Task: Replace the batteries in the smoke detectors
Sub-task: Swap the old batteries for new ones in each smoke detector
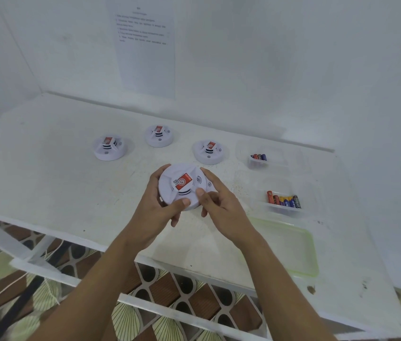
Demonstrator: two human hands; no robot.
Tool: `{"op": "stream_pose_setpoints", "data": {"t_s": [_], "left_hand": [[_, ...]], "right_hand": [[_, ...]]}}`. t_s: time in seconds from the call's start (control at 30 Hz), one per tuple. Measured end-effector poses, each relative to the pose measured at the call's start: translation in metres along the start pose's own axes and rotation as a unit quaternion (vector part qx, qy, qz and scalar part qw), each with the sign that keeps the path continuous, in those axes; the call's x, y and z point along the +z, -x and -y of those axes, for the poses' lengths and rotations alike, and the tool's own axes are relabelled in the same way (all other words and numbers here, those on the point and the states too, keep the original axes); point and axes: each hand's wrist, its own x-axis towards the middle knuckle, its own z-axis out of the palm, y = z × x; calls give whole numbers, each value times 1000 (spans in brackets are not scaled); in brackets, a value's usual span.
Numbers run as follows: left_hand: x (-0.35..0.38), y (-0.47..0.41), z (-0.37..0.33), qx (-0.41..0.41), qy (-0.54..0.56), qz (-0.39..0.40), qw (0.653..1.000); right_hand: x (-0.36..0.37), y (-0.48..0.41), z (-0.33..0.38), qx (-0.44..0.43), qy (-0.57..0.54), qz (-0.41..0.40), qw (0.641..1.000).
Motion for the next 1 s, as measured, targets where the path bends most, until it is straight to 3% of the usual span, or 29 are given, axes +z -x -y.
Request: {"op": "stream_pose_setpoints", "data": {"t_s": [0.4,0.77,1.0], "left_hand": [[-13,6,-9,-31,26,21,999],[-47,14,-15,-12,-50,-66,997],[-64,14,-25,9,-108,-67,992]], "right_hand": [[9,-9,1,1,-11,2,1000],[44,-15,11,-4,-28,0,1000],[57,-24,24,3,-45,9,999]]}}
